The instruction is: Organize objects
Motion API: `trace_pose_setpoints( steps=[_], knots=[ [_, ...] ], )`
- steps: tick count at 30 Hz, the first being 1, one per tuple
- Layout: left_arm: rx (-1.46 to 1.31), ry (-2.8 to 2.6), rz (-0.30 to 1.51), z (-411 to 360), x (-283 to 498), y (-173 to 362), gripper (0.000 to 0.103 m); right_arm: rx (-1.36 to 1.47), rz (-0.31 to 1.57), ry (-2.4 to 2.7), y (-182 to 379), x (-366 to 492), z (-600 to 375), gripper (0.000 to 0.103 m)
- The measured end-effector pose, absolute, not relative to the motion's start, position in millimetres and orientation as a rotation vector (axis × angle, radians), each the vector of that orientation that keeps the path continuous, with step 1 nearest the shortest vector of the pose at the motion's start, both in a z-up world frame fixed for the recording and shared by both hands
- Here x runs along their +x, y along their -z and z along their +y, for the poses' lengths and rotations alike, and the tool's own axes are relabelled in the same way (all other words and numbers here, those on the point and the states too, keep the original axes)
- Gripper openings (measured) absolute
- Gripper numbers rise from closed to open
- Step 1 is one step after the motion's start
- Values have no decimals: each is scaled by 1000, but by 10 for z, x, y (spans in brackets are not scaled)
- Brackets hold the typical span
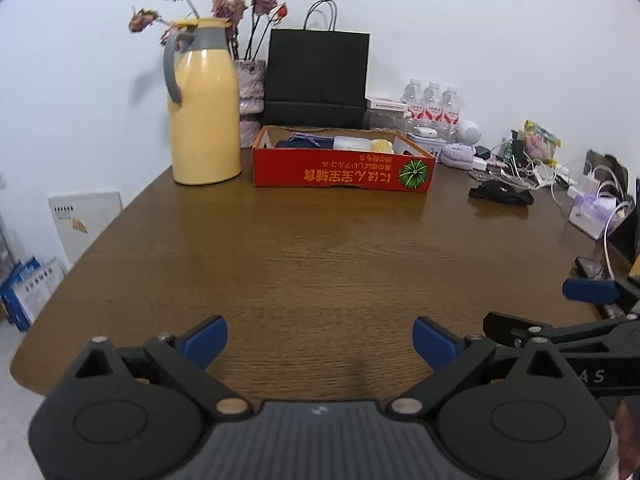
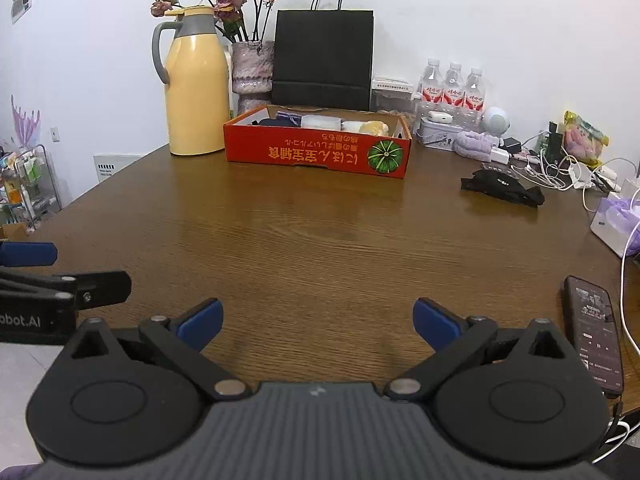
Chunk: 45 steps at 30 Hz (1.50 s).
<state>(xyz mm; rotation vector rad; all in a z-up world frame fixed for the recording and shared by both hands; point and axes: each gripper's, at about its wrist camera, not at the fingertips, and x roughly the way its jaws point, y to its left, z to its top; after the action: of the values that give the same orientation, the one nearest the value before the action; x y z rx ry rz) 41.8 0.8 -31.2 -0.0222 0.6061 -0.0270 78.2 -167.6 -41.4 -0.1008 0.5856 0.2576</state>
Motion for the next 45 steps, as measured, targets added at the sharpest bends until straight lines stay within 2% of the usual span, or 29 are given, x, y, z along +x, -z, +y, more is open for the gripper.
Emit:
trace_pose_setpoints(
  steps=[45],
  knots=[
    [-13, 8, 589, 90, 416, 309, 100, -92, 531, -250, 395, 725, -1793, 103]
  ],
)
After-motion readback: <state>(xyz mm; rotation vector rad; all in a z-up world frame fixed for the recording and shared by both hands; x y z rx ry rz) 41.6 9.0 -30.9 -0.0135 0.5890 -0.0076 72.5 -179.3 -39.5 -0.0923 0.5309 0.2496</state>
